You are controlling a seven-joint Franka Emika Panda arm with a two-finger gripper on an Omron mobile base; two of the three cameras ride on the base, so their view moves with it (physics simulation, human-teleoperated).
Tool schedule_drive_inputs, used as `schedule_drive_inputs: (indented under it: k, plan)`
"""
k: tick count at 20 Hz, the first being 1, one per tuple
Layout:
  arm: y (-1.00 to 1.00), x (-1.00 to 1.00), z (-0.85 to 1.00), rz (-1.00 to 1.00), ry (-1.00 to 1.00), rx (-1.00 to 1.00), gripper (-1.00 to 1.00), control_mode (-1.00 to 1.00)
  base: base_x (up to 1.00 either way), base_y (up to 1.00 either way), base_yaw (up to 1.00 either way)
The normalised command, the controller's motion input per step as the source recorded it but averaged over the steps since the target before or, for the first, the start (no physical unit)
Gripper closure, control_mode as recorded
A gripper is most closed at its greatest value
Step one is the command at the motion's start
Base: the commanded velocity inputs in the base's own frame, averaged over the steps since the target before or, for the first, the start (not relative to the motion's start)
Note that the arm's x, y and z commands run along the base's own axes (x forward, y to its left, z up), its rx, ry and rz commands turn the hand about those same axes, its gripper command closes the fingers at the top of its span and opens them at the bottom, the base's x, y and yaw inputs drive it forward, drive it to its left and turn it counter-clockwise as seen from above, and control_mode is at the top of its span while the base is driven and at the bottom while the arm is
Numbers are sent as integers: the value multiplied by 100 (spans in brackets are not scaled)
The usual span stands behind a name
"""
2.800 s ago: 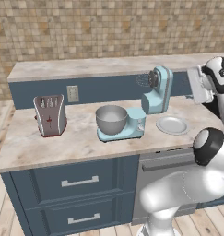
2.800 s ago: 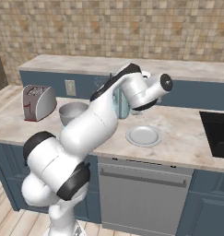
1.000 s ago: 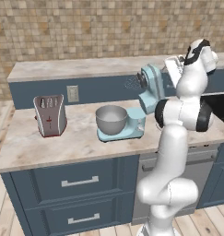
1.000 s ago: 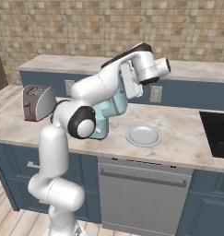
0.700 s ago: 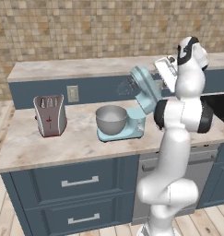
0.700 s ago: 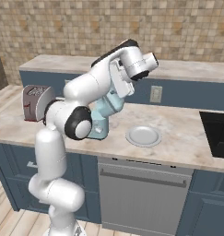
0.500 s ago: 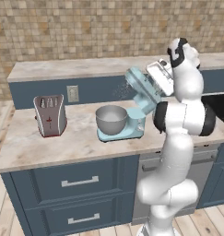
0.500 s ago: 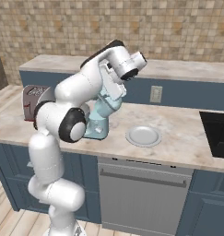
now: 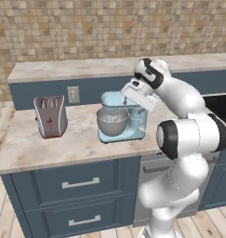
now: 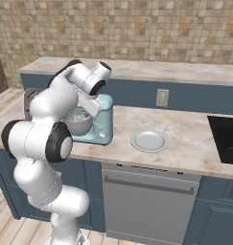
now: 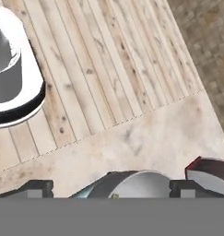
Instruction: Add butter and sugar cubes to the stand mixer bowl and then turn on the stand mixer to begin making frosting.
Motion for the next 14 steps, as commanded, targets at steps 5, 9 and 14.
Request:
schedule_drive_inputs:
  k: [5,9,14]
  plan:
    - [100,0,-81,4,1,-30,-100,-100,0,0,0]
    - [68,-11,-48,4,1,-24,-100,-100,0,0,0]
    - [-10,-95,27,6,-22,-6,-100,-100,0,0,0]
